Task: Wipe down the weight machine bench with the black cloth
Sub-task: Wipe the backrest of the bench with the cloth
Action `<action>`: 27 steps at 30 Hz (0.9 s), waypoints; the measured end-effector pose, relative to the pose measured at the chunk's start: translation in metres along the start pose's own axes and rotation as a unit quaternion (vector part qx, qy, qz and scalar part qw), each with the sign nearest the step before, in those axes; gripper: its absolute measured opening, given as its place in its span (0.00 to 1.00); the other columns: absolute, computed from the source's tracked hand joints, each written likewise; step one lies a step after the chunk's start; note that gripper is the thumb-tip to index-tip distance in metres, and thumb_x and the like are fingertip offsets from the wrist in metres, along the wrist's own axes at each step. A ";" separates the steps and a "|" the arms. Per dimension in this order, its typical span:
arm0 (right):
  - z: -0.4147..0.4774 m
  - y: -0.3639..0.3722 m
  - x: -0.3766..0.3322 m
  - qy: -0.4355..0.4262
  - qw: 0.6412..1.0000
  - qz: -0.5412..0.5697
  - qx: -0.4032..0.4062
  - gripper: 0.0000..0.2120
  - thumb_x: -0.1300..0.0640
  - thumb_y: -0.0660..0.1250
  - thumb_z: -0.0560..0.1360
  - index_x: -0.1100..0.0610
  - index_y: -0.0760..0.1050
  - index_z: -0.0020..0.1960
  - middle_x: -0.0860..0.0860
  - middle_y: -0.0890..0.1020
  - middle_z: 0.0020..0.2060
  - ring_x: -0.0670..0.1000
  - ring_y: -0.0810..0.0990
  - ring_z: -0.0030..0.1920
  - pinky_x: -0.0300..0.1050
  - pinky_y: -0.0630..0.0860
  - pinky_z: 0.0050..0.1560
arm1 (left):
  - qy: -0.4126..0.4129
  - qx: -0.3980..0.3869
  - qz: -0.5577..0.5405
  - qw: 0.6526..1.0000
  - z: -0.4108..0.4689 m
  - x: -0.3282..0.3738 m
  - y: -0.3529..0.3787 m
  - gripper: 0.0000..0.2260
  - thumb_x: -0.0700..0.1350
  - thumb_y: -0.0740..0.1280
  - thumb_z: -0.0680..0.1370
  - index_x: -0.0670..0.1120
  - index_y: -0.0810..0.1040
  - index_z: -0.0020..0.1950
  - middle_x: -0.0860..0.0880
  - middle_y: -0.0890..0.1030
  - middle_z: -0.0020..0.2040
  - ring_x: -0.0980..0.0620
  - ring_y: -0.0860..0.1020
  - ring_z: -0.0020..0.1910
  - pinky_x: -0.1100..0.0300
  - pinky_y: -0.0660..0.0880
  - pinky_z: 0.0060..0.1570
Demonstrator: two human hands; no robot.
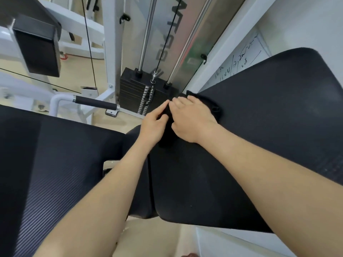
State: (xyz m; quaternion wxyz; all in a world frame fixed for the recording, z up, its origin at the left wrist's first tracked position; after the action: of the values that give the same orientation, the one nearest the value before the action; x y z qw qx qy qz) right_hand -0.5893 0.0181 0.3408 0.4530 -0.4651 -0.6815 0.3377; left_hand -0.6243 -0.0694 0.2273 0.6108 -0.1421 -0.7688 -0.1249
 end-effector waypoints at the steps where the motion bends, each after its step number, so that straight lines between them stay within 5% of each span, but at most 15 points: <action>1: -0.005 0.004 -0.008 -0.010 1.000 0.009 -0.001 0.29 0.53 0.56 0.77 0.60 0.58 0.75 0.55 0.63 0.75 0.51 0.59 0.75 0.49 0.50 0.76 | -0.010 0.008 -0.026 1.000 -0.005 -0.004 -0.002 0.25 0.37 0.60 0.74 0.57 0.75 0.67 0.56 0.78 0.65 0.62 0.73 0.64 0.61 0.68 0.67; 6: -0.062 0.036 -0.050 -0.049 0.998 0.036 -0.001 0.29 0.52 0.57 0.77 0.59 0.56 0.76 0.55 0.59 0.77 0.50 0.58 0.76 0.48 0.48 0.75 | -0.039 0.032 -0.061 0.997 -0.064 -0.025 -0.002 0.31 0.31 0.60 0.72 0.71 0.79 0.51 0.55 0.81 0.61 0.58 0.76 0.64 0.53 0.70 0.68; 12: -0.154 0.081 -0.094 -0.065 0.996 0.049 0.033 0.26 0.56 0.59 0.79 0.61 0.58 0.74 0.56 0.62 0.75 0.52 0.59 0.75 0.47 0.48 0.75 | -0.028 0.045 -0.069 0.996 -0.183 -0.049 0.019 0.29 0.29 0.60 0.75 0.63 0.76 0.60 0.53 0.76 0.68 0.61 0.72 0.67 0.68 0.67 0.66; 17: -0.225 0.093 -0.098 -0.058 0.992 0.096 0.055 0.14 0.63 0.66 0.71 0.55 0.77 0.56 0.50 0.81 0.58 0.49 0.78 0.61 0.43 0.68 0.65 | -0.015 0.033 -0.079 0.996 -0.258 -0.060 0.047 0.34 0.25 0.60 0.72 0.63 0.74 0.62 0.52 0.76 0.68 0.55 0.71 0.69 0.63 0.71 0.65; 20: -0.252 0.087 -0.080 -0.057 0.984 0.135 0.102 0.18 0.62 0.53 0.72 0.54 0.78 0.54 0.47 0.81 0.56 0.49 0.77 0.60 0.46 0.73 0.54 | 0.003 0.008 -0.085 0.996 -0.280 -0.059 0.063 0.35 0.28 0.65 0.72 0.68 0.73 0.61 0.59 0.75 0.68 0.58 0.68 0.72 0.53 0.67 0.71; 23: -0.278 0.086 -0.060 -0.014 0.964 0.191 0.183 0.21 0.59 0.51 0.67 0.54 0.81 0.47 0.46 0.84 0.48 0.50 0.82 0.52 0.45 0.77 0.41 | 0.045 -0.006 -0.050 0.998 -0.291 -0.037 0.074 0.33 0.30 0.67 0.72 0.67 0.72 0.61 0.67 0.72 0.65 0.60 0.67 0.72 0.69 0.67 0.65; 27: -0.293 0.107 -0.048 0.099 0.898 0.289 0.317 0.18 0.66 0.57 0.66 0.59 0.80 0.50 0.50 0.84 0.49 0.51 0.79 0.54 0.46 0.76 0.51 | 0.161 -0.022 0.089 0.983 -0.274 0.000 0.077 0.27 0.32 0.69 0.71 0.55 0.76 0.65 0.66 0.70 0.64 0.66 0.65 0.70 0.76 0.60 0.66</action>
State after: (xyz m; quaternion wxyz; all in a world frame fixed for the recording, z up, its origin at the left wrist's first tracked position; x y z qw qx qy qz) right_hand -0.2734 0.0204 0.3383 0.5240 -0.5049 -0.3253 0.6039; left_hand -0.3478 -0.0978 0.2901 0.7319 -0.2011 -0.6419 -0.1086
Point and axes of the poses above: each hand's wrist, its own z-axis towards the middle knuckle, its own y-axis out of the palm, x = y × z, the point moved 1 cm from there along z, towards the middle knuckle
